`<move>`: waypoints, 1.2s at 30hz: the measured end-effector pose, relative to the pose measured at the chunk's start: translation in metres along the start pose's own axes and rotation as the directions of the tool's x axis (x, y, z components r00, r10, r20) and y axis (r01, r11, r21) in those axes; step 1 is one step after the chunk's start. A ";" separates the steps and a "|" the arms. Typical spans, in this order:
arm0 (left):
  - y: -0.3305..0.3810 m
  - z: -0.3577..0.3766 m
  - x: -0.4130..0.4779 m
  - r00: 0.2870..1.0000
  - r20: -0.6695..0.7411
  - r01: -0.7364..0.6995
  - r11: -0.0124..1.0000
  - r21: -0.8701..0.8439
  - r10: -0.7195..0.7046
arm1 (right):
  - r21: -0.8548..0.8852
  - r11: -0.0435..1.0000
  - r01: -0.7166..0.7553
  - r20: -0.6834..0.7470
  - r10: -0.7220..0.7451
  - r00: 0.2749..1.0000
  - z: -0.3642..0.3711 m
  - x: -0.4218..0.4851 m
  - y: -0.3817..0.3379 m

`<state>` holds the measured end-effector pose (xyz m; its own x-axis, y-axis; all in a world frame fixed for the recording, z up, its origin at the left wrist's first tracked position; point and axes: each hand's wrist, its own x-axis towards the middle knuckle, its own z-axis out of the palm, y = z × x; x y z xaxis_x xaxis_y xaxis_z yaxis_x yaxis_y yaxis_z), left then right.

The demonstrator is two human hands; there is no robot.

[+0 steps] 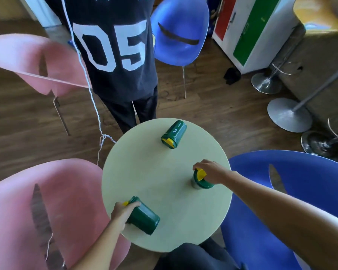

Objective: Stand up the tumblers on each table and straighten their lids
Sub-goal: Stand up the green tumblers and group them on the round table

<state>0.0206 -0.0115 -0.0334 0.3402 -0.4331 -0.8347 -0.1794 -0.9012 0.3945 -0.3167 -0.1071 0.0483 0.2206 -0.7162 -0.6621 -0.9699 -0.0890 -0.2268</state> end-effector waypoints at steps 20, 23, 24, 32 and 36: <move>0.071 0.057 -0.052 0.594 0.070 -0.711 0.482 0.512 0.802 | 0.045 0.999 0.030 -0.004 -0.030 1.000 0.001 0.002 0.007; 0.064 0.062 -0.056 0.582 0.070 -0.710 0.465 0.529 0.810 | 0.044 0.998 0.033 0.000 -0.033 0.999 0.002 0.002 0.008; 0.062 0.063 -0.058 0.587 0.069 -0.705 0.467 0.534 0.807 | 0.042 0.999 0.035 0.002 -0.035 0.999 0.002 0.002 0.008; 0.054 0.063 -0.063 0.639 0.106 -0.698 0.516 0.496 0.762 | -0.013 0.995 0.102 0.064 -0.101 0.993 -0.008 0.004 0.005; 0.050 0.061 -0.064 0.656 0.112 -0.706 0.556 0.439 0.746 | -0.027 0.985 0.170 0.116 -0.166 0.979 -0.014 0.001 0.007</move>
<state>-0.0668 -0.0280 0.0159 -0.0141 -0.9549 -0.2967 -0.7449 -0.1879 0.6402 -0.3249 -0.1179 0.0558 0.3890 -0.6060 -0.6938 -0.9206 -0.2283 -0.3168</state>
